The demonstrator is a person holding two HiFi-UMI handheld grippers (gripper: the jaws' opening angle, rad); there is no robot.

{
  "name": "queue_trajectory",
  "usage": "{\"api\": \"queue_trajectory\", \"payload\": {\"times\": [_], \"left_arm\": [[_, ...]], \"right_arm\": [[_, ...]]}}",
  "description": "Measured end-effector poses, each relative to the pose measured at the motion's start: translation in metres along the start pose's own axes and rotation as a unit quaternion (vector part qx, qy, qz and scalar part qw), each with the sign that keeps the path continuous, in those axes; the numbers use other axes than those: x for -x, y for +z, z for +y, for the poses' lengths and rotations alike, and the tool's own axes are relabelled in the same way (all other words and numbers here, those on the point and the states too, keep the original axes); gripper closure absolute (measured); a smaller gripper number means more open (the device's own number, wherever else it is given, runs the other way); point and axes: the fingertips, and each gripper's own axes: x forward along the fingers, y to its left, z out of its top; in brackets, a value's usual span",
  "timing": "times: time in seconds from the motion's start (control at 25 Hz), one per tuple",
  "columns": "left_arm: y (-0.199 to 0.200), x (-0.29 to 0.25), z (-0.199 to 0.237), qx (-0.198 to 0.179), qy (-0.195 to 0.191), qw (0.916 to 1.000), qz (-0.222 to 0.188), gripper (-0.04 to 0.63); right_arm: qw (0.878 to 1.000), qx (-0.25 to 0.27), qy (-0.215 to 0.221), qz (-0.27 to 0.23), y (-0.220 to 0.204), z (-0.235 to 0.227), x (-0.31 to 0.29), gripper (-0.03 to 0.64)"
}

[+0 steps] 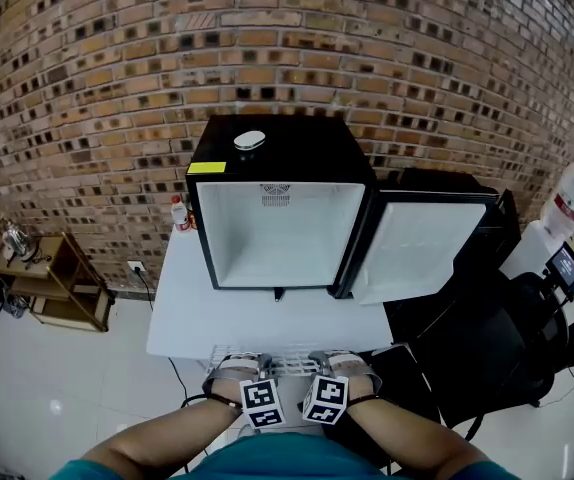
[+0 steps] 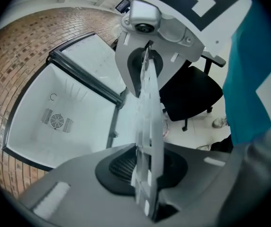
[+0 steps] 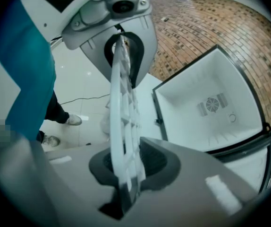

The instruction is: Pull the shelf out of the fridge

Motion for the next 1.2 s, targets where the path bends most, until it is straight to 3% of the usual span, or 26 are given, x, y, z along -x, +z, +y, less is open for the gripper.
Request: {"api": "queue_trajectory", "payload": {"times": [0.32, 0.64, 0.92, 1.2], "left_arm": [[0.06, 0.031, -0.099, 0.039, -0.034, 0.9985, 0.02, 0.552], [0.061, 0.075, -0.155, 0.057, -0.061, 0.9956, 0.042, 0.552], [0.031, 0.114, -0.2, 0.062, -0.086, 0.9935, 0.042, 0.554], [-0.036, 0.164, -0.23, 0.046, -0.088, 0.9946, 0.028, 0.554]], "right_arm": [[0.998, 0.021, 0.058, -0.022, -0.052, 0.081, 0.057, 0.574], [0.995, 0.03, 0.088, -0.046, -0.043, 0.137, 0.096, 0.574], [0.992, 0.041, 0.106, -0.05, -0.004, 0.186, 0.12, 0.578], [0.994, 0.033, 0.1, -0.035, 0.07, 0.234, 0.136, 0.579]]}}
